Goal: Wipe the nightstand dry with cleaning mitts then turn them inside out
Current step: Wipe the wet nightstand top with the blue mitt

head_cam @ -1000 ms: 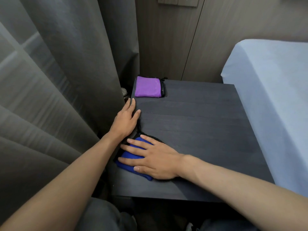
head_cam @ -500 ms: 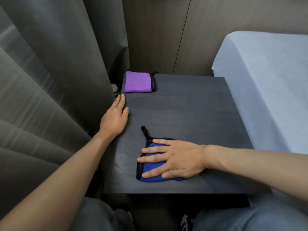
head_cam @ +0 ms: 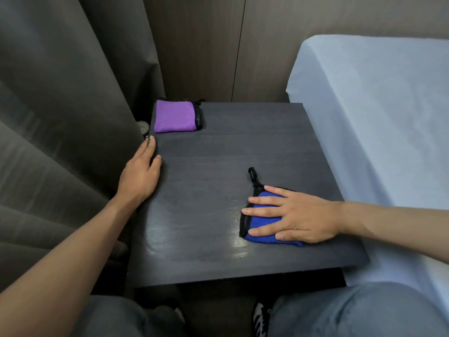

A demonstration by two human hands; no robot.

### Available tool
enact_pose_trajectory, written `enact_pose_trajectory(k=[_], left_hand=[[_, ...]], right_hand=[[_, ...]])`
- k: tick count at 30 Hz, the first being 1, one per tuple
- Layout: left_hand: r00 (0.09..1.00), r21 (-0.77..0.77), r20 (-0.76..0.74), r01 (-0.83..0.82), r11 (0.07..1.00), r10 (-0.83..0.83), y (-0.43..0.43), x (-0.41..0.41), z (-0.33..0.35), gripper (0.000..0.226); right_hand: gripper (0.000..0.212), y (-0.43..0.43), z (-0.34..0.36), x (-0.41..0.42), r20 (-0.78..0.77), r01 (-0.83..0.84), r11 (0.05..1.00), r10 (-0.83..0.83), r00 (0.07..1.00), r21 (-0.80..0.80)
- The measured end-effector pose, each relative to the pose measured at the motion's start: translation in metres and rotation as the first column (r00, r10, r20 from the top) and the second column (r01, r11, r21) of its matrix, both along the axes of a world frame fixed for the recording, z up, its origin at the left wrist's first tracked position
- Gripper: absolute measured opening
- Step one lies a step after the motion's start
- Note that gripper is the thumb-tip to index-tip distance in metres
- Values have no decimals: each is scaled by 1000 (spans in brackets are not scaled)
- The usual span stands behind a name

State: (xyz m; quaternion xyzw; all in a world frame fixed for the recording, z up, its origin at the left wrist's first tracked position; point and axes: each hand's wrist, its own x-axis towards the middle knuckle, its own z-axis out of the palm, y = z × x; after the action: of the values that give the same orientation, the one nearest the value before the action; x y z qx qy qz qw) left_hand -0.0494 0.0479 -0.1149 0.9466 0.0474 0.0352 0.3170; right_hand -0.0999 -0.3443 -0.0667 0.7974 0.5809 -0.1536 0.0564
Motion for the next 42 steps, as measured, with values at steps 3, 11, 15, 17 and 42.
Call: enact_pose_trajectory(k=[3,11,15,17,42], left_hand=[[1000,-1,-3,-8,1000,8,0,0,0,55],[1000,-9,5,-2,1000,2,-1,-1,1,54],[1000,-5,-2,0,1000,0,-1,-1,2,54],[1000,-4,-6,0,1000,0,-1,-2,2,54],[1000,32,-8,14,999,-13,0,0,1,55]], right_hand=[[49,-19,-1,-4,6,121,993,-121,993,1],[51,-57,-11,-32,29,508,861,-508,861,25],[49,-57,-11,-41,11,613,789,-614,789,39],[49,-60,-13,-46,20,667,743,-669,743,53],[54,23,-29,-108,-2,964,-215,-976,-218,154]])
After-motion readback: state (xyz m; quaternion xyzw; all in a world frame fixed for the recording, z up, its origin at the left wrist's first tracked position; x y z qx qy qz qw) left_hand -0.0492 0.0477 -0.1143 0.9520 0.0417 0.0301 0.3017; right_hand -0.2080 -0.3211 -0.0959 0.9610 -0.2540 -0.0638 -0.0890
